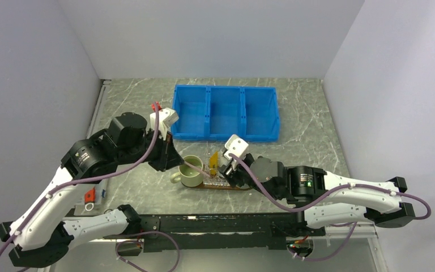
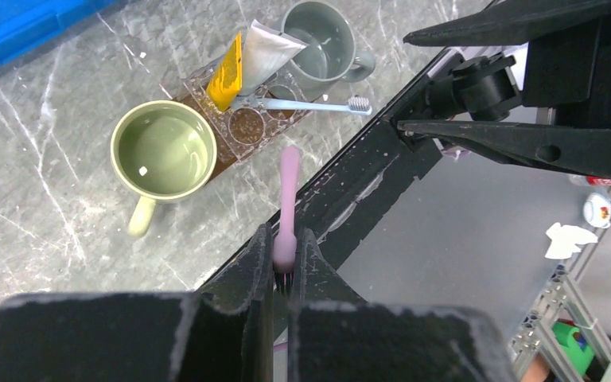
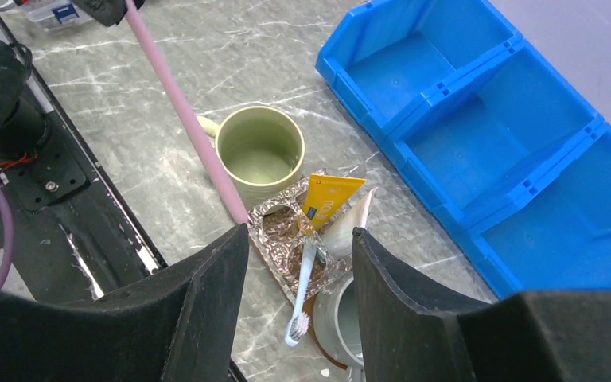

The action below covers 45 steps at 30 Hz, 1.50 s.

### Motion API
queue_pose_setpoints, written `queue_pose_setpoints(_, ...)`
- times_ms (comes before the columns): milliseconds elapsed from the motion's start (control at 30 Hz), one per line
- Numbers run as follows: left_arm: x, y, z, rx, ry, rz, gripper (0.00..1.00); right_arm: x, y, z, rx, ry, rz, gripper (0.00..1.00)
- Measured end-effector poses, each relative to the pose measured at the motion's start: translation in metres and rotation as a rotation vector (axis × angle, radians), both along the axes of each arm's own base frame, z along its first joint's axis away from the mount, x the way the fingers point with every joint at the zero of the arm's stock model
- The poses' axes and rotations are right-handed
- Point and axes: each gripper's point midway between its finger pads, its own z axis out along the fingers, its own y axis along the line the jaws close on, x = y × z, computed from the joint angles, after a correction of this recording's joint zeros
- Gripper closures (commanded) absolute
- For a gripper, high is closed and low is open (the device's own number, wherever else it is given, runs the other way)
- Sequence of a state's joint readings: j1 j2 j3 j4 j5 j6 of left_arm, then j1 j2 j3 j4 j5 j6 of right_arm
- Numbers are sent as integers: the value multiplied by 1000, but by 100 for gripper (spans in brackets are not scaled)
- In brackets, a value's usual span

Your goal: Prepare toiletry sets of a toothbrush and toothpaste on the tray

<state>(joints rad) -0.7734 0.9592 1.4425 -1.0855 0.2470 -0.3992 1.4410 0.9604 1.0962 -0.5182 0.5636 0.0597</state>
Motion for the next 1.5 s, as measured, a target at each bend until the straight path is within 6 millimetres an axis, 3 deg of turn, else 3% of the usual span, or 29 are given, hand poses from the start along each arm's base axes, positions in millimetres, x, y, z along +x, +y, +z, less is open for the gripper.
queue_pose_setpoints(433,-15,-19,-15,135,-60,27,100,1,-11,-8,37,44,-57,47)
queue_pose_setpoints(700,-6,-24,-28,203,-116,102,100,2,-14,-20,38,69,-91,47)
queue_pose_setpoints(1033,6,-27,-45,243,-156,155,100,2,-15,-20,51,80,-102,47)
queue_pose_setpoints(1500,15,-41,-50,227,-177,172,100,2,-16,-22,57,90,-108,47)
